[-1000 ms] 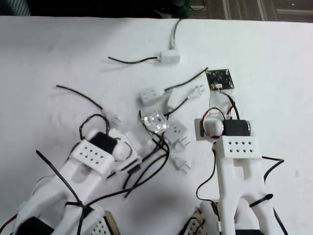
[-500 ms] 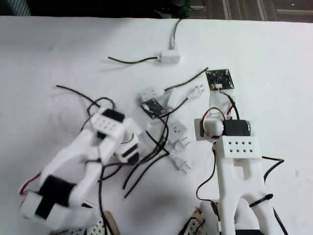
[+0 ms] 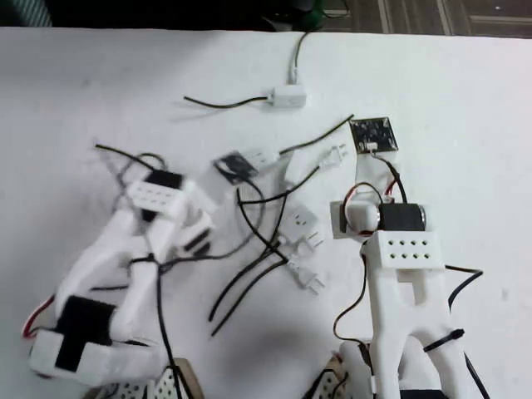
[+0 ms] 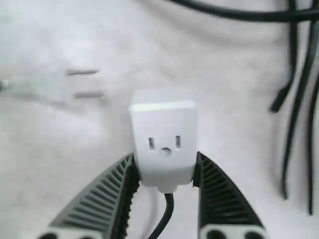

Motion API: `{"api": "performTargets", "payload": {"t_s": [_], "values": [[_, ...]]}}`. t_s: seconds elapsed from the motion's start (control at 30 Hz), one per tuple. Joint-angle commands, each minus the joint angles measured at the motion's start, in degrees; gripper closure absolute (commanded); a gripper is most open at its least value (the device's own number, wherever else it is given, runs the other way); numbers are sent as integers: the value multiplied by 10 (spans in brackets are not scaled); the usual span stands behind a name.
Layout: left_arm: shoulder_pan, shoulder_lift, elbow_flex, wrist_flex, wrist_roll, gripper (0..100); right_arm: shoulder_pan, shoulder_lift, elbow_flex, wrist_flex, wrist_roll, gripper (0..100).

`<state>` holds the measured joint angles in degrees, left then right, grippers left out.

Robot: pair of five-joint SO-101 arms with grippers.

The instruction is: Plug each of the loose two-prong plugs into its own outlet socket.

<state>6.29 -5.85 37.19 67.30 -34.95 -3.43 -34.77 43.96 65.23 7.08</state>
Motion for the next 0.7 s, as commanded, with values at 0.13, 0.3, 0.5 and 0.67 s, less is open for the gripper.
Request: {"api": "performTargets", "payload": {"t_s": [0.13,0.3,0.5,0.67], "values": [[-138,-58,-18,6,-131,904,-6,-18,-14,-3,-1,971],[-184,-63,-39,11,-114,731,-6,-16,-14,-3,-1,971],[-190,-58,-77,11,-112,745,-6,-14,-14,-5,-1,971],[-190,-58,-79,-5,-107,748,-6,-14,-14,-5,-1,971]]}}
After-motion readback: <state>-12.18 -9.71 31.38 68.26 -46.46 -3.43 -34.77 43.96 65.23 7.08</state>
